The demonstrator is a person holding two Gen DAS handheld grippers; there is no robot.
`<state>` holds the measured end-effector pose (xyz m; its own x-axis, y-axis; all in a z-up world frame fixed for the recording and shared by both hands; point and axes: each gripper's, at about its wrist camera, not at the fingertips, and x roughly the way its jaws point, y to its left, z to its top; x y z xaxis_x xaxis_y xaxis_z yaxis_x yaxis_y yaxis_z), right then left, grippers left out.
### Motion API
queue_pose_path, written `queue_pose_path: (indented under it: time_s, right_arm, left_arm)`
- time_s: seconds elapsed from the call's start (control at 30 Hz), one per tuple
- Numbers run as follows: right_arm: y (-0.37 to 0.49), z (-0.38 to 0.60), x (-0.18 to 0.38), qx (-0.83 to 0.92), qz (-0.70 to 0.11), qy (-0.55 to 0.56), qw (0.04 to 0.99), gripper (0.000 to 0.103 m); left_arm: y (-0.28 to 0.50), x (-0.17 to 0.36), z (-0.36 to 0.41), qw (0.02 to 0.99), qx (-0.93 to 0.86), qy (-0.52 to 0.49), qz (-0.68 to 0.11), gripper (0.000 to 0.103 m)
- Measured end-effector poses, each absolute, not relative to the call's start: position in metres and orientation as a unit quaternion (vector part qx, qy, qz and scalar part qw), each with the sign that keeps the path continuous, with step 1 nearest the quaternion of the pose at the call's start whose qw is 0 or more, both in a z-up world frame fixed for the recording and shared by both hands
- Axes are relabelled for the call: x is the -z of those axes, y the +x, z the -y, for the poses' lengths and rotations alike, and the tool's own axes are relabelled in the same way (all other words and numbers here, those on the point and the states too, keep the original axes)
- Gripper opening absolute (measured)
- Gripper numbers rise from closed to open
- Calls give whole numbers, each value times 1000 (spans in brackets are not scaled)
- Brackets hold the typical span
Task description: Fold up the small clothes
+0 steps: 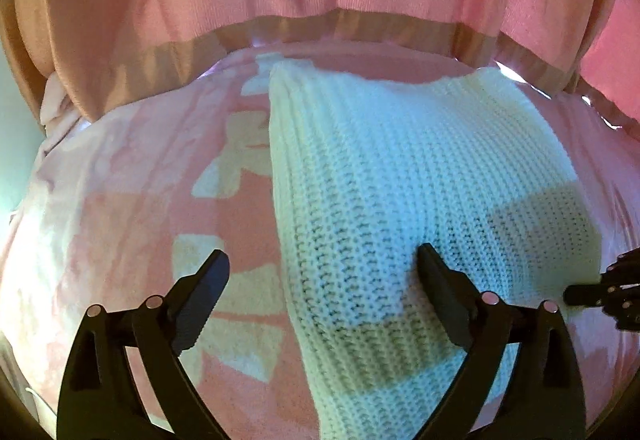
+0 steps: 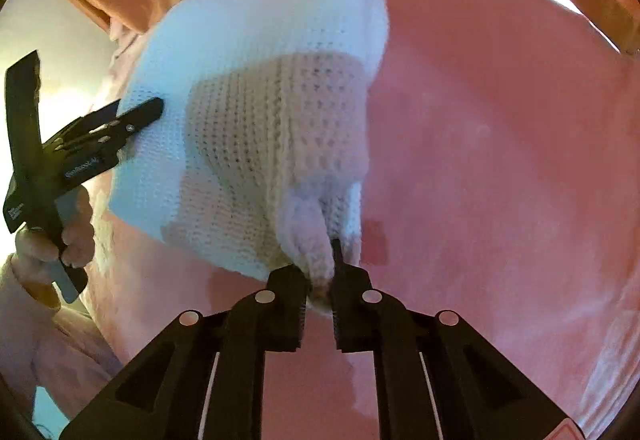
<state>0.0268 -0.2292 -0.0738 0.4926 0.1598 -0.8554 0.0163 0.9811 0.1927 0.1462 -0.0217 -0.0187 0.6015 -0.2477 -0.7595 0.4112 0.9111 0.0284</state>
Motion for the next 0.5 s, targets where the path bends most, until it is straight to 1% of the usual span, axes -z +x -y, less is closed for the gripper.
queue_pose_path:
  time_s: [0.1,0.17,0.2,0.23,0.3,0.37,0.43,0.5]
  right_arm:
    - [10,227,44,-55,-460,98,881,13]
    - [-5,227,27,-55,-426,103,897,22]
    - [-17,226,19,-44,-402,98,909,25]
    - [-26,225,15,-28,-384,89,918,30]
    - [-46,222,10,10,-349,70,934,32]
    - [-60,215,13,31,-329,63,942,39]
    - [-73,212,15,39,-315,68,946,39]
    - [-74,209,20,41,-315,71,945,39]
  left_arm:
    - [139,8,22,897,173,111,-391,92]
    - [126,-6,20,905,158,117,-376,90]
    - [119,-12,20,908,153,120,-370,90]
    - [112,-19,19,911,148,120,-365,90]
    - [88,-30,16,917,141,107,-359,90]
    - [56,-38,11,923,132,95,-349,94]
    - [30,-36,8,925,136,87,-344,96]
    - [7,-27,7,923,131,84,-352,96]
